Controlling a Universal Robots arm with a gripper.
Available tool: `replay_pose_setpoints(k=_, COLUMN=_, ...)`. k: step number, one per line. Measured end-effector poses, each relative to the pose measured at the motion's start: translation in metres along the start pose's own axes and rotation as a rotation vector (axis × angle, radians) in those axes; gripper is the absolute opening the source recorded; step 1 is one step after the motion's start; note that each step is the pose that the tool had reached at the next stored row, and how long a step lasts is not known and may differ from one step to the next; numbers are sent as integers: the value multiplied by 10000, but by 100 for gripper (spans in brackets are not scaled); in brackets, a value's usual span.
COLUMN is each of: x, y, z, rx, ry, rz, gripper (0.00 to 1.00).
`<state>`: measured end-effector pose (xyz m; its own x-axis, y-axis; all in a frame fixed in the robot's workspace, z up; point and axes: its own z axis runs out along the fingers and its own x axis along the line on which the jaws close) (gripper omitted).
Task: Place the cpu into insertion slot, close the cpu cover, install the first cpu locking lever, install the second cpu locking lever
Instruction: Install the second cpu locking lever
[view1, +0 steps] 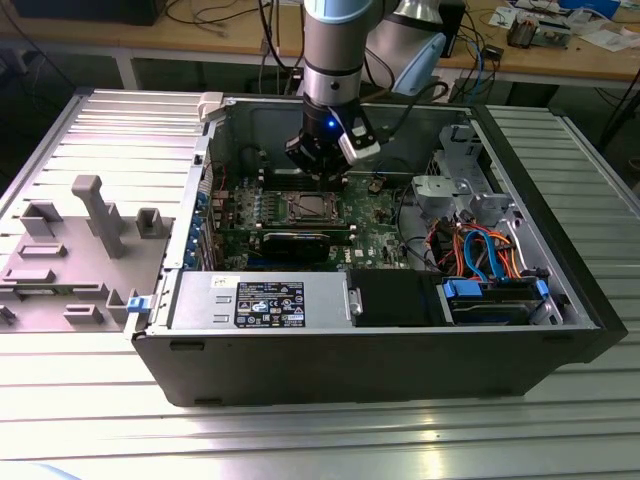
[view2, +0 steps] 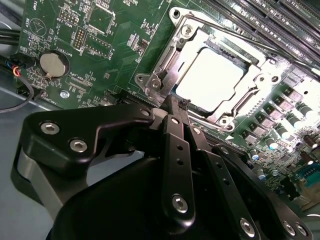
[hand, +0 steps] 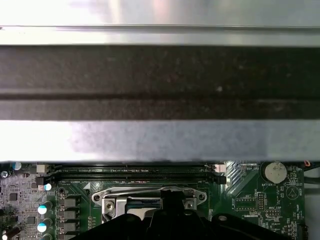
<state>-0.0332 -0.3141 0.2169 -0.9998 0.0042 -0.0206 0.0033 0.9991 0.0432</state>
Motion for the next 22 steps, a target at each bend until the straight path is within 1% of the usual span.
replay_pose_setpoints(k=5, x=0, y=-2, z=-1, rx=2, ry=1, rz=-2, gripper=11)
replay_pose_setpoints(k=6, x=0, y=-2, z=-11, rx=3, ry=2, rz=-1, gripper=11)
replay_pose_setpoints(k=11, x=-2, y=1, z=-79, rx=1, ry=1, rz=-1, gripper=11)
replay_pose_setpoints(k=15, x=-4, y=5, z=-165, rx=2, ry=1, rz=-1, gripper=11)
replay_pose_setpoints(k=17, x=-4, y=5, z=-170, rx=3, ry=0, rz=-2, gripper=11)
replay_pose_setpoints(k=18, x=-4, y=2, z=-172, rx=7, ry=0, rz=-3, gripper=11)
replay_pose_setpoints(k=20, x=-4, y=-35, z=-174, rx=8, ry=2, rz=-2, gripper=11)
replay_pose_setpoints(k=22, x=-4, y=-57, z=-175, rx=9, ry=2, rz=-2, gripper=11)
